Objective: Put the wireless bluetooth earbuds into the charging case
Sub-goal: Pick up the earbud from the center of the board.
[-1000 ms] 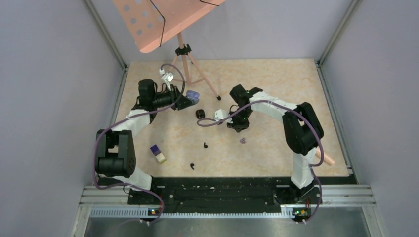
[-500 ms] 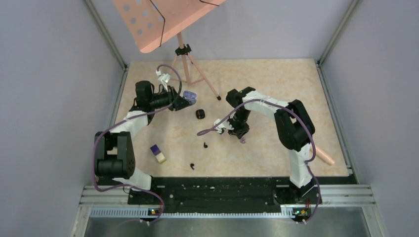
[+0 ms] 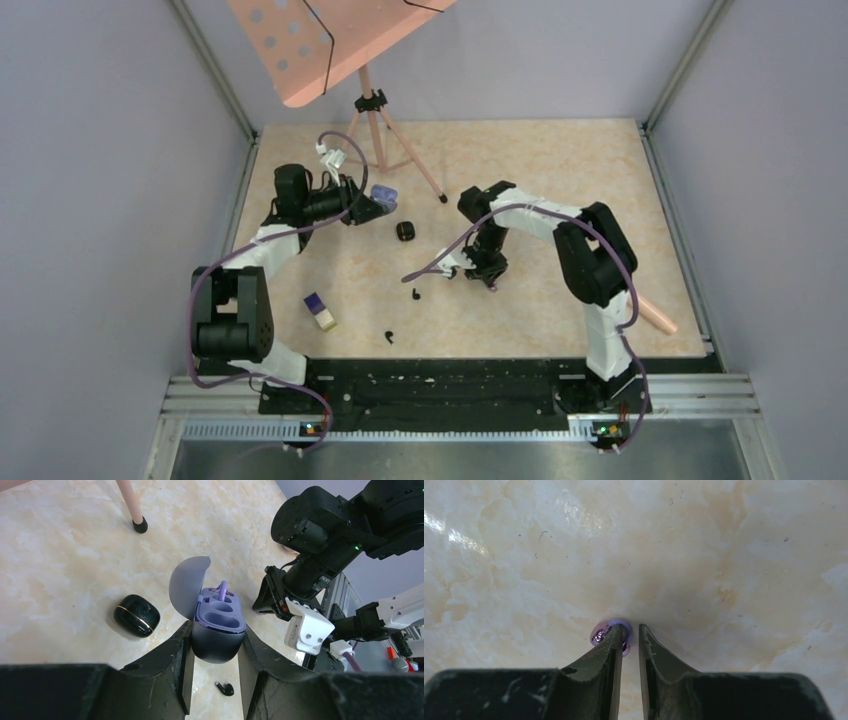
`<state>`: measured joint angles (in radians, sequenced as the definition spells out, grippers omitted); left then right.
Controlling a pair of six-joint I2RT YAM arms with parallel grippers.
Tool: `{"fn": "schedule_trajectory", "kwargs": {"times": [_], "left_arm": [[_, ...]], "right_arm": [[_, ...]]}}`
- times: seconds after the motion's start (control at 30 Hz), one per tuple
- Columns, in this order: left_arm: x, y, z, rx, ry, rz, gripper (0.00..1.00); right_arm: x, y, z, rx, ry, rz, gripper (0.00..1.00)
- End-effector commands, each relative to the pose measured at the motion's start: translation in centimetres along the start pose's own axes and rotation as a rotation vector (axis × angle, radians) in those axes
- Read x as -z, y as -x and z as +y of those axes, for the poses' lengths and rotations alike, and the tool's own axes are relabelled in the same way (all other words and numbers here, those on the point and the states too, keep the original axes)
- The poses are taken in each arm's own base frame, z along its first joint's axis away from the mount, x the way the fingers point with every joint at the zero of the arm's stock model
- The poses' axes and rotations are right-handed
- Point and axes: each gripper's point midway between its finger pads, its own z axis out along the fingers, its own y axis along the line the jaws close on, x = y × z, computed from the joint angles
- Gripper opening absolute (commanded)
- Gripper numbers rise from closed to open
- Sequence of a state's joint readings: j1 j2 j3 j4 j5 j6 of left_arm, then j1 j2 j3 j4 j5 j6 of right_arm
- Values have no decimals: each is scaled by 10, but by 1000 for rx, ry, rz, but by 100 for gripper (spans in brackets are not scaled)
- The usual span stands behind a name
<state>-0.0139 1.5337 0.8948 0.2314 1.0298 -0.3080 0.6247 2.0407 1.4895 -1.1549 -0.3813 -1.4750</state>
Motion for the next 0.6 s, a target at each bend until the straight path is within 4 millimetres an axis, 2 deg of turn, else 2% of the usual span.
{"fn": "schedule_trajectory", "kwargs": {"times": [0.0,0.17,0.27,0.33,0.43,0.5,0.57], "left_arm": [[4,13,-8,-60,-12,-32,0],[3,14,-7,-58,-11,-34,0],[3,15,-7,-56,-10,-35,0],[2,16,-6,-55,-10,-36,0],[1,14,-6,-48,-11,-33,0],[1,14,-6,-43,-13,-36,0],[-2,13,-9,-42,-25,-35,0]], "right_arm": [[-5,4,5,43,9,1,17],[-9,0,8,52,1,11,16],[-16,-4,14,56,-9,15,8],[-24,-10,20,44,-27,25,0],[-28,-12,22,-19,-102,-5,0],[-13,-4,11,-90,-198,-63,0],[13,5,-8,-170,-320,-124,0]]}}
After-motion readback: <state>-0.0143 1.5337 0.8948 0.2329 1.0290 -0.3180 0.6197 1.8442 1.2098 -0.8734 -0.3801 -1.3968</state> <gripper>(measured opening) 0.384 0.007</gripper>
